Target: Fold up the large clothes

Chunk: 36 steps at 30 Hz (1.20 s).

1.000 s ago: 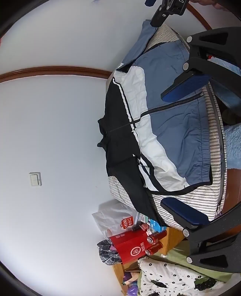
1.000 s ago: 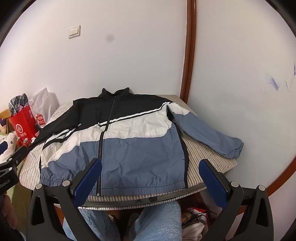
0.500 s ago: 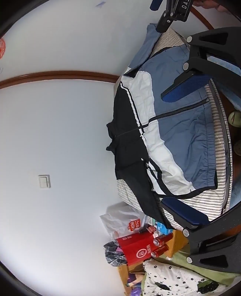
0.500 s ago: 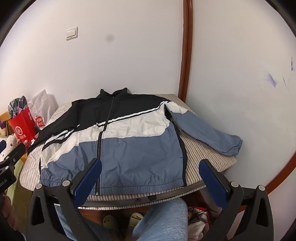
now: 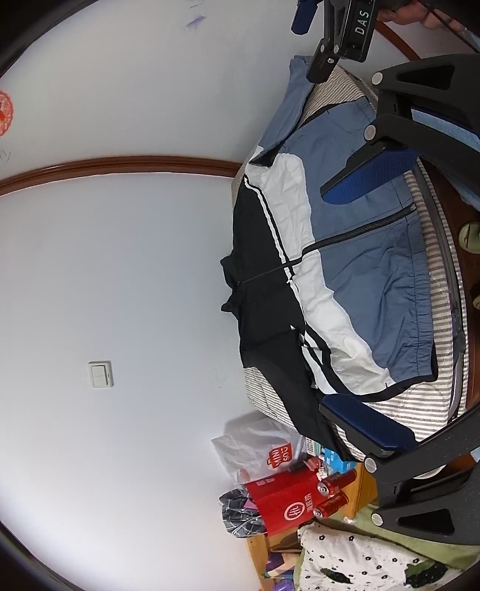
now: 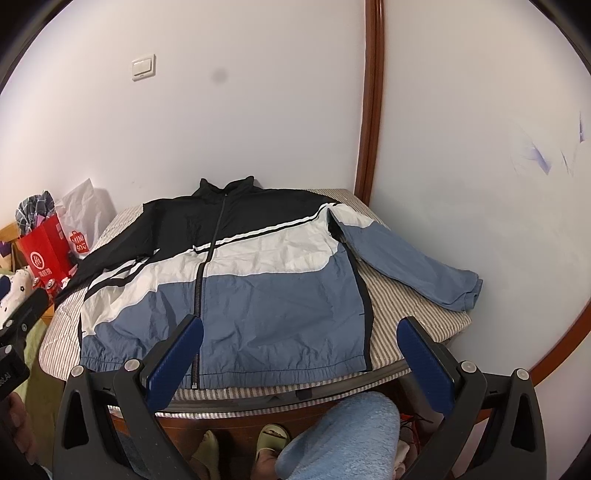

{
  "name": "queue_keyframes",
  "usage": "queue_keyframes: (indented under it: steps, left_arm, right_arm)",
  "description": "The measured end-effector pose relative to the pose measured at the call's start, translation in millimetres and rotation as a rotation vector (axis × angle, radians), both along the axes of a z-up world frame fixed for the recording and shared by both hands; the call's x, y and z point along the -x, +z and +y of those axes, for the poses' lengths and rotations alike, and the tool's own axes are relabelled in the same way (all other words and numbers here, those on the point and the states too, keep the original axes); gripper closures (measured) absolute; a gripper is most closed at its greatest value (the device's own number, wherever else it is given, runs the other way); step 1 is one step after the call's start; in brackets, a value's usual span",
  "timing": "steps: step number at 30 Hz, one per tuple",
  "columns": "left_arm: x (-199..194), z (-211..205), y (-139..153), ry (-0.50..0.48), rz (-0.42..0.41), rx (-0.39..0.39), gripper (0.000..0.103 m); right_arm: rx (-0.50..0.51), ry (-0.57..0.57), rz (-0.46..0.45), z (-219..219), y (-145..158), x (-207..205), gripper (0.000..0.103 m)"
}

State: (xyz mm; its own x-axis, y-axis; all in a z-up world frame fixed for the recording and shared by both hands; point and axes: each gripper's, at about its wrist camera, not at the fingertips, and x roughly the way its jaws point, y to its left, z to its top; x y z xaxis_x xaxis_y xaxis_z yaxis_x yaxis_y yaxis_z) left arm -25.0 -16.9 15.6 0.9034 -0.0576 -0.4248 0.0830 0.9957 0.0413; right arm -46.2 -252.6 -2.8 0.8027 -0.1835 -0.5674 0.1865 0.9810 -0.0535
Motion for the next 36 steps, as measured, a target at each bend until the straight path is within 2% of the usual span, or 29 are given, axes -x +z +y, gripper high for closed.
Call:
queue_keyframes:
  steps: [19, 36]
  left_arm:
    - [2.6, 2.6, -1.5, 0.011, 0.003, 0.005, 0.0]
    - [-9.5, -12.7, -1.4, -0.008, 0.036, -0.009, 0.0]
  right_arm:
    - [-0.011, -0.003, 0.002, -3.5, -1.2, 2.0, 0.0]
    - [-0.038, -0.006, -0.007, -14.4, -3.2, 1.5, 0.0]
